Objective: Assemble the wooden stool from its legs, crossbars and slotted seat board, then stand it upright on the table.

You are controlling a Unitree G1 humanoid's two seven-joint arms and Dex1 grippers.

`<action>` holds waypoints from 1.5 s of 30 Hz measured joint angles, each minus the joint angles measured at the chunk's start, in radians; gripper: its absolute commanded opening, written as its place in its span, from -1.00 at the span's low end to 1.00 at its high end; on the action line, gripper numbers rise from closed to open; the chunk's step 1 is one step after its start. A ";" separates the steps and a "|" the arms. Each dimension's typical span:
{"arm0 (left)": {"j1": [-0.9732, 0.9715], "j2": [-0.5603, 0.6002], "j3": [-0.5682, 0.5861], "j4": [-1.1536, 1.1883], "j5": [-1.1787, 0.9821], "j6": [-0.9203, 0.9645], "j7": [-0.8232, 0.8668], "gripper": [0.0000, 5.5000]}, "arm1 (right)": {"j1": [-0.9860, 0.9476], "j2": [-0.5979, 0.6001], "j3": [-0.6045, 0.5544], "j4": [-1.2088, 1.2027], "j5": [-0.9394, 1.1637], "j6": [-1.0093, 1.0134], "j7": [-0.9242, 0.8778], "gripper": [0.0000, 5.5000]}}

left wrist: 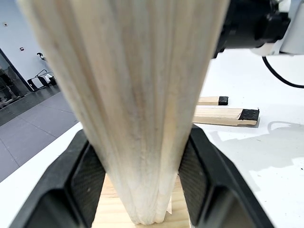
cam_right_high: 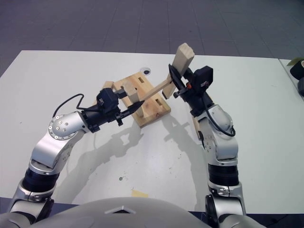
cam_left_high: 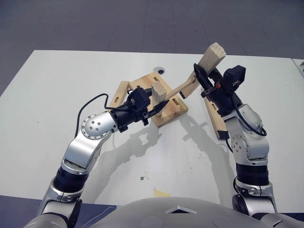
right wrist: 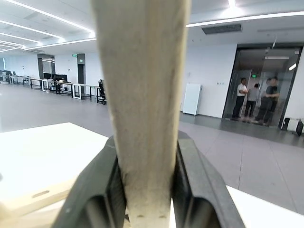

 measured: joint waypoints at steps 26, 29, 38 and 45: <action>-0.010 0.000 -0.002 0.034 0.001 -0.022 -0.007 -0.26 | -0.099 -0.013 -0.065 0.123 0.183 0.315 -0.056 -0.63; -0.010 0.000 -0.002 0.035 0.001 -0.022 -0.007 -0.26 | -0.121 -0.035 -0.053 0.147 0.178 0.315 -0.038 -0.63; -0.015 0.000 0.001 0.042 0.004 -0.024 -0.005 -0.26 | -0.164 -0.069 -0.054 0.154 0.211 0.409 -0.054 -0.63; -0.031 -0.001 -0.004 0.055 0.003 -0.031 -0.008 -0.26 | -0.162 -0.064 -0.110 0.078 0.293 0.571 -0.141 -0.63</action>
